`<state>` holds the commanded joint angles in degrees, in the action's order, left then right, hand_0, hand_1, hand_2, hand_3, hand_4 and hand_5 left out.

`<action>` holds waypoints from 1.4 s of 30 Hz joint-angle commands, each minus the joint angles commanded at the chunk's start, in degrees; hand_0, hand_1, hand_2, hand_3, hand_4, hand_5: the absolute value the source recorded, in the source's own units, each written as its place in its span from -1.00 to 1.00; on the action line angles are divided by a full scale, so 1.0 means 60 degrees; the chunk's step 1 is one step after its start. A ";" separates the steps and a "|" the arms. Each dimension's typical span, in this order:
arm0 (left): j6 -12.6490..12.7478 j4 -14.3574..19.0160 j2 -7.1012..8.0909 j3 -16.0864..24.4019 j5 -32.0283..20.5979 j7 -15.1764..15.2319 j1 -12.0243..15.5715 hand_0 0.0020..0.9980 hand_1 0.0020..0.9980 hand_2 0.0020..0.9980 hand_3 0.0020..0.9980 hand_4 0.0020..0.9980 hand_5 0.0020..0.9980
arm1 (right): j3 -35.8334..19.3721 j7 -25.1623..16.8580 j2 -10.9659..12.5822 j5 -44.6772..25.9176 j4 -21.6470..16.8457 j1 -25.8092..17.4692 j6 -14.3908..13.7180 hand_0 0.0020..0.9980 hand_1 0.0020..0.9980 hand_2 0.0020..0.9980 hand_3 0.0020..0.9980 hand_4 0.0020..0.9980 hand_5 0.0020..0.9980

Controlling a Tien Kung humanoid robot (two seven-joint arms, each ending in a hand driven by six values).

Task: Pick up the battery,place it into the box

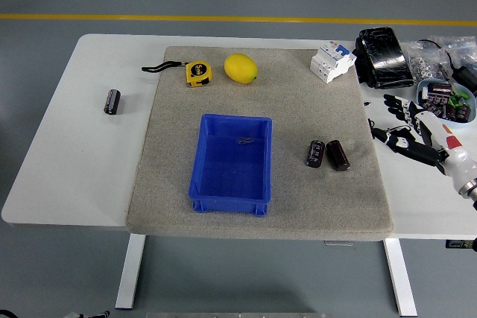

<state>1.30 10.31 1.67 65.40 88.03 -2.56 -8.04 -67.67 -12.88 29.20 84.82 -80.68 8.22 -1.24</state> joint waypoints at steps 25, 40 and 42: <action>-0.0065 0.0000 0.0051 -0.0877 -0.0765 -0.0047 -0.0101 0.32 0.37 0.57 0.56 0.42 0.51 | 0.3612 -0.2129 -0.0262 0.4662 0.2906 0.4006 0.0395 0.70 0.56 0.61 0.70 0.92 -0.73; -0.0057 0.0000 0.0093 -0.1058 -0.0903 -0.0076 -0.0196 0.32 0.35 0.55 0.55 0.42 0.50 | 0.4283 -0.2140 -0.0620 0.4821 0.3802 0.4580 0.0422 0.67 0.53 0.56 0.67 0.89 -0.76; -0.0060 0.0000 0.0097 -0.1065 -0.0890 -0.0085 -0.0218 0.32 0.35 0.54 0.55 0.41 0.49 | 0.4471 -0.2153 -0.0676 0.4887 0.4030 0.4732 0.0389 0.66 0.52 0.55 0.66 0.89 -0.76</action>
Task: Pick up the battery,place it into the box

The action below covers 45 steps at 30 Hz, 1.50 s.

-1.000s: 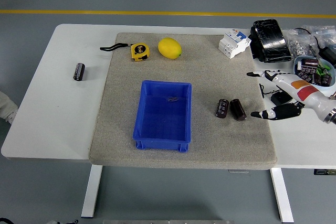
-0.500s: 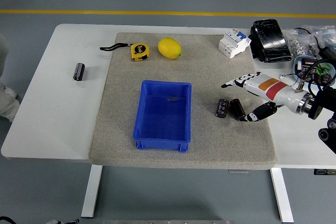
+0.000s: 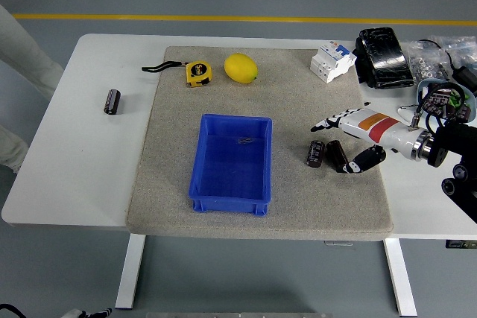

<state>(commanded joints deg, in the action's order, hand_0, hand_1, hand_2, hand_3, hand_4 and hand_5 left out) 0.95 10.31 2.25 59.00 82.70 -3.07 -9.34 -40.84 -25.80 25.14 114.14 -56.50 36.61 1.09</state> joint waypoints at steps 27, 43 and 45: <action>0.0006 0.0000 0.0010 0.0006 0.0135 -0.0062 -0.0033 0.31 0.34 0.52 0.54 0.42 0.47 | 0.0402 0.0388 -0.0583 -0.0390 0.1487 0.0370 0.0122 0.50 0.40 0.47 0.55 0.82 -0.68; 0.0014 0.0000 0.0018 -0.0114 0.0032 -0.0089 -0.0062 0.30 0.34 0.52 0.53 0.41 0.47 | 0.0191 0.0455 -0.0587 -0.0562 0.1627 0.0205 0.0208 0.11 -0.01 0.04 0.01 0.30 -0.89; 0.0011 0.0000 0.0018 -0.0118 0.0030 -0.0094 -0.0054 0.30 0.34 0.52 0.53 0.41 0.47 | 0.0176 0.0451 -0.0568 -0.0547 0.1591 0.0192 0.0210 0.11 -0.01 0.04 0.01 0.30 -0.89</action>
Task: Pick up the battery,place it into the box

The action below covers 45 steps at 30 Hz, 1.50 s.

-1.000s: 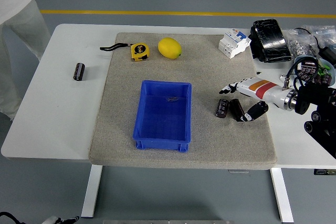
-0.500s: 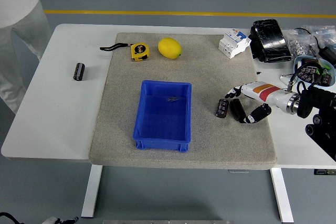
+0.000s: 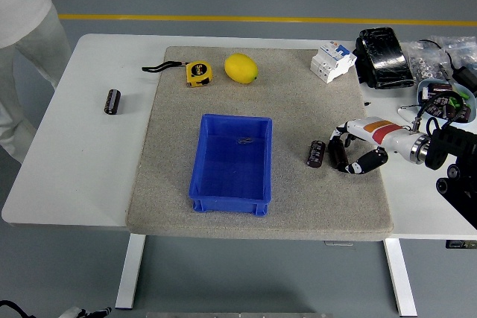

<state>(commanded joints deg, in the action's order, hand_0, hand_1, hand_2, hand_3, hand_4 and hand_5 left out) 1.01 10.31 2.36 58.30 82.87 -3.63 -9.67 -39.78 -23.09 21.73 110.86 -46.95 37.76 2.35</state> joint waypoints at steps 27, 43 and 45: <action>-0.0039 0.0000 0.0091 0.0265 0.0312 -0.0037 0.0074 0.30 0.31 0.50 0.52 0.40 0.47 | -0.1101 0.0386 -0.0030 -0.0454 -0.3518 0.0618 0.0333 0.06 -0.01 0.04 0.02 0.33 -0.74; 0.0015 0.0000 0.0153 0.0133 0.0282 -0.0049 0.0006 0.31 0.30 0.48 0.52 0.40 0.47 | 0.0859 0.1038 -0.1776 -0.0252 -0.3938 0.1710 0.0966 0.17 0.24 0.41 0.74 0.71 -0.50; 0.0012 0.0000 0.0160 0.0108 0.0278 -0.0054 -0.0007 0.31 0.29 0.47 0.52 0.40 0.47 | 0.0933 0.0945 -0.1852 0.0011 -0.3813 0.1759 0.1152 0.49 0.51 0.83 1.00 1.00 -0.59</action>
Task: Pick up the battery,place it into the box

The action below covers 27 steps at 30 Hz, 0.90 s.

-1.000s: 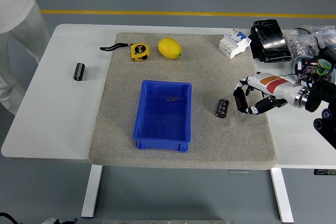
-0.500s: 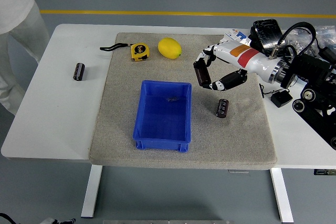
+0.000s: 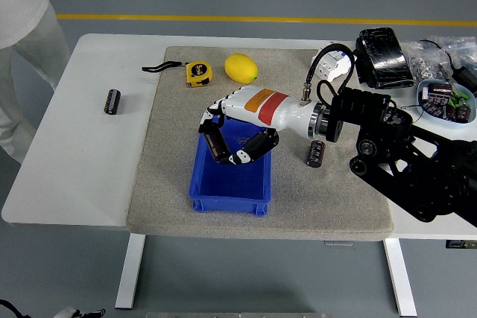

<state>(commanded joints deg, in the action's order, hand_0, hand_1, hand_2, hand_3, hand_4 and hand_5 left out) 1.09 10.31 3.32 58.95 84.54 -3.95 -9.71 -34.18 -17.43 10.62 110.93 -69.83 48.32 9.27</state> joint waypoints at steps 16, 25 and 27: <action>-0.0017 0.0000 0.0031 -0.0087 -0.0027 -0.0029 0.0047 0.31 0.28 0.45 0.52 0.40 0.47 | -0.1562 -0.0093 0.0207 0.1244 0.0628 -0.0340 0.0527 0.58 0.59 0.93 1.00 1.00 -0.72; -0.0041 0.0000 0.0023 -0.0022 0.0067 -0.0030 0.0075 0.31 0.27 0.45 0.51 0.40 0.47 | -0.3175 -0.0037 0.0169 0.1998 0.1277 -0.1086 0.0538 0.30 0.40 0.61 0.75 1.00 -0.68; -0.0021 0.0000 0.0006 0.0040 0.0096 -0.0029 0.0072 0.31 0.27 0.45 0.51 0.40 0.47 | -0.3510 -0.0109 0.0085 0.2161 0.1357 -0.1385 0.0544 0.30 0.40 0.61 0.75 1.00 -0.68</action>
<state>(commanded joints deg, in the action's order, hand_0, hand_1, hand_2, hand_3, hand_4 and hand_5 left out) 0.96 10.31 3.35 59.19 85.12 -4.13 -9.28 -55.24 -18.08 11.13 123.89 -61.69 40.01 12.53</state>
